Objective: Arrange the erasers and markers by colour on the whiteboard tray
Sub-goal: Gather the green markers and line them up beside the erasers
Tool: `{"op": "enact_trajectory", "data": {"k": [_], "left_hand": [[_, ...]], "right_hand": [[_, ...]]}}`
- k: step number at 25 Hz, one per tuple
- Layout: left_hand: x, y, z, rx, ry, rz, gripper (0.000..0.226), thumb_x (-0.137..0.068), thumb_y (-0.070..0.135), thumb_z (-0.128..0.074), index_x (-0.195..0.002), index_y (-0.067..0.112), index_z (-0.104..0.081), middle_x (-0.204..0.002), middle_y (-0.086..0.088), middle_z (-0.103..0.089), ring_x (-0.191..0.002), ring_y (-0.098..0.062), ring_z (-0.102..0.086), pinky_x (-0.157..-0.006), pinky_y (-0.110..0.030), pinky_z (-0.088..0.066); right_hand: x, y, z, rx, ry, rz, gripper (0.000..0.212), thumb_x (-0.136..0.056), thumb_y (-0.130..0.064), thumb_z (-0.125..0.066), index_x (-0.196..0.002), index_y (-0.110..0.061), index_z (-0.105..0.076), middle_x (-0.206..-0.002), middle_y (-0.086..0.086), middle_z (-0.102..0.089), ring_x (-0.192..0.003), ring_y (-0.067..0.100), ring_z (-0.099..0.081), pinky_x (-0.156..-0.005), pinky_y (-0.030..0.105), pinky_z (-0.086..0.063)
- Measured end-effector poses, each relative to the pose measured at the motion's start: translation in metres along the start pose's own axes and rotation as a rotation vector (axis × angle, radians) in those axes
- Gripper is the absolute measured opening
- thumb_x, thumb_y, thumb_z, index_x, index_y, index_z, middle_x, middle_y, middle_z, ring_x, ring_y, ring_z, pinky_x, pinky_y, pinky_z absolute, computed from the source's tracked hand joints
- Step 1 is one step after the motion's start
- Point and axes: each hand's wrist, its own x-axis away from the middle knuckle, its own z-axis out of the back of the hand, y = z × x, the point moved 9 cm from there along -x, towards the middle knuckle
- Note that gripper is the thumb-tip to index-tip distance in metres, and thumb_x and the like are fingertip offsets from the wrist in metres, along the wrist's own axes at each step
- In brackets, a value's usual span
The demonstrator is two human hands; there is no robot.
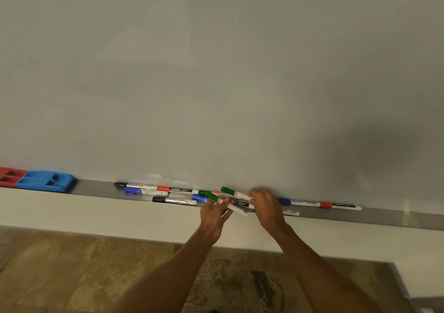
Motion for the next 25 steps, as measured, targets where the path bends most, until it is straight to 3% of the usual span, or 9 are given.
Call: {"op": "enact_trajectory", "data": {"k": [5,10,13,17,20,25], "left_hand": [[0.000,0.010,0.009,-0.008,0.027,-0.033,0.025,-0.088,0.000,-0.061,-0.113,-0.004,-0.060,-0.104,-0.019,-0.066,-0.097,-0.030,-0.064,-0.080,-0.035,-0.057],[-0.002,0.021,0.021,0.002,0.034,-0.056,0.021,-0.086,0.002,-0.064,-0.107,0.000,-0.063,-0.095,-0.014,-0.068,-0.086,-0.025,-0.066,-0.065,-0.028,-0.059],[-0.002,0.023,0.027,0.000,0.042,-0.071,0.015,-0.086,0.003,-0.065,-0.101,0.005,-0.066,-0.093,-0.011,-0.071,-0.085,-0.025,-0.068,-0.063,-0.027,-0.059],[-0.005,0.027,0.035,0.012,0.044,-0.073,0.015,-0.086,0.005,-0.065,-0.101,0.007,-0.065,-0.096,-0.012,-0.071,-0.090,-0.025,-0.068,-0.078,-0.036,-0.058],[-0.009,0.033,0.046,0.019,0.092,-0.072,0.021,-0.087,0.005,-0.064,-0.107,0.002,-0.063,-0.101,-0.016,-0.069,-0.097,-0.029,-0.067,-0.085,-0.041,-0.056],[-0.013,0.037,0.064,0.064,0.138,-0.082,0.020,-0.088,0.003,-0.063,-0.108,0.002,-0.061,-0.106,-0.019,-0.067,-0.103,-0.032,-0.066,-0.086,-0.043,-0.054]], "right_hand": [[-0.007,-0.034,-0.011,-0.141,-0.039,0.019,0.019,-0.091,-0.018,-0.059,-0.106,-0.012,-0.067,-0.102,0.008,-0.068,-0.094,0.020,-0.061,-0.078,0.032,-0.051],[-0.010,-0.048,-0.019,-0.245,-0.053,0.019,0.020,-0.093,-0.014,-0.054,-0.104,-0.007,-0.070,-0.097,0.013,-0.067,-0.088,0.023,-0.062,-0.068,0.027,-0.042],[-0.011,-0.058,-0.022,-0.271,-0.074,0.049,0.023,-0.094,-0.015,-0.054,-0.109,-0.007,-0.069,-0.102,0.013,-0.067,-0.092,0.023,-0.061,-0.077,0.032,-0.049],[-0.012,-0.055,-0.024,-0.315,-0.075,0.076,0.032,-0.092,-0.018,-0.058,-0.122,-0.009,-0.063,-0.116,0.011,-0.068,-0.105,0.022,-0.061,-0.088,0.027,-0.049],[-0.013,-0.031,-0.020,-0.259,0.001,0.017,0.026,-0.094,-0.017,-0.056,-0.114,-0.004,-0.066,-0.111,0.014,-0.071,-0.101,0.026,-0.066,-0.083,0.029,-0.051],[-0.010,-0.017,-0.042,-0.051,-0.163,0.053,0.040,-0.089,-0.010,-0.059,-0.129,-0.014,-0.057,-0.124,0.011,-0.064,-0.111,0.024,-0.061,-0.097,0.033,-0.050]]}}
